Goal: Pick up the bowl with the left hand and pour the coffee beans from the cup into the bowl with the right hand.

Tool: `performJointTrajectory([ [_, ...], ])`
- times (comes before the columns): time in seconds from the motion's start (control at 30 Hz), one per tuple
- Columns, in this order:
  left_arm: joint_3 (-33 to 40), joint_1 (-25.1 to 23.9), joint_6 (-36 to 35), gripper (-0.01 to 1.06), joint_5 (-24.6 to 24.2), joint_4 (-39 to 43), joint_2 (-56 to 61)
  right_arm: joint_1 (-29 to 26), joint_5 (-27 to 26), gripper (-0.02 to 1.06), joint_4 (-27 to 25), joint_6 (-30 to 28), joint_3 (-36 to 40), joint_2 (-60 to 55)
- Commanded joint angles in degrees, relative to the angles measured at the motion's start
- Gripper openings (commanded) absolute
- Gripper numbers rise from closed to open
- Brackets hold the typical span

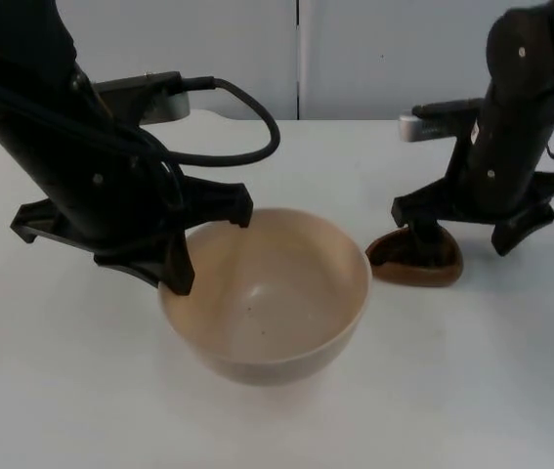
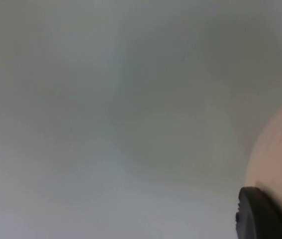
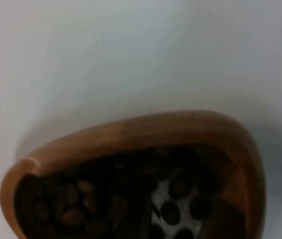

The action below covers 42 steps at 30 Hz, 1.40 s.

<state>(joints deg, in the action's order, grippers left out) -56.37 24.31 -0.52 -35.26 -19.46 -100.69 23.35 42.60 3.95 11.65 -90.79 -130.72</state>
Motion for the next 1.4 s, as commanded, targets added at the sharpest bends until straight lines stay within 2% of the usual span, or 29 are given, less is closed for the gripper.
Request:
performJointTrajectory([
  [0.0, -0.43, 0.27, -0.25, 0.0, 0.27, -0.9, 0.82, -0.3, -3.89, 0.81, 0.43, 1.44, 2.59, 0.25],
  [0.4, -0.43, 0.27, -0.25, 0.0, 1.15, -0.9, 0.82, -0.3, -6.3, 0.79, 1.01, 2.89, 4.36, 0.35],
  [0.57, -0.43, 0.27, -0.25, 0.0, 1.14, -1.04, 0.82, -0.3, -6.3, 0.55, 0.9, 2.89, 4.36, 0.35],
  [0.6, -0.43, 0.27, -0.25, 0.0, 1.14, -1.04, 0.82, -0.3, -6.3, 0.55, 0.9, 2.89, 4.36, 0.35],
  [0.67, -0.43, 0.27, -0.25, 0.0, 1.14, -1.04, 0.82, -0.3, -6.3, 0.46, 0.9, 2.89, 4.36, 0.35],
  [0.97, -0.43, 0.27, -0.25, 0.0, 1.14, -1.04, 0.82, -0.3, -5.93, 0.27, 0.66, 2.89, 4.36, 0.56],
  [1.13, -0.43, 0.27, -0.25, 0.0, 1.14, -1.14, 0.82, -0.3, -6.61, 0.1, 0.66, 2.89, 4.36, 2.74],
  [1.17, -0.43, 0.27, -0.25, 0.0, 1.14, -1.14, 0.82, -0.3, -6.61, 0.1, 0.66, 2.89, 4.36, 2.74],
  [1.23, -0.43, 0.27, -0.25, 0.0, 1.14, -1.28, 0.82, -0.3, -7.09, 0.01, 0.66, 2.89, 4.36, 3.75],
  [1.37, -0.43, 0.27, -0.25, 0.0, 1.14, -1.28, 0.82, -0.3, -6.87, 0.0, 0.51, 2.89, 3.96, 4.14],
])
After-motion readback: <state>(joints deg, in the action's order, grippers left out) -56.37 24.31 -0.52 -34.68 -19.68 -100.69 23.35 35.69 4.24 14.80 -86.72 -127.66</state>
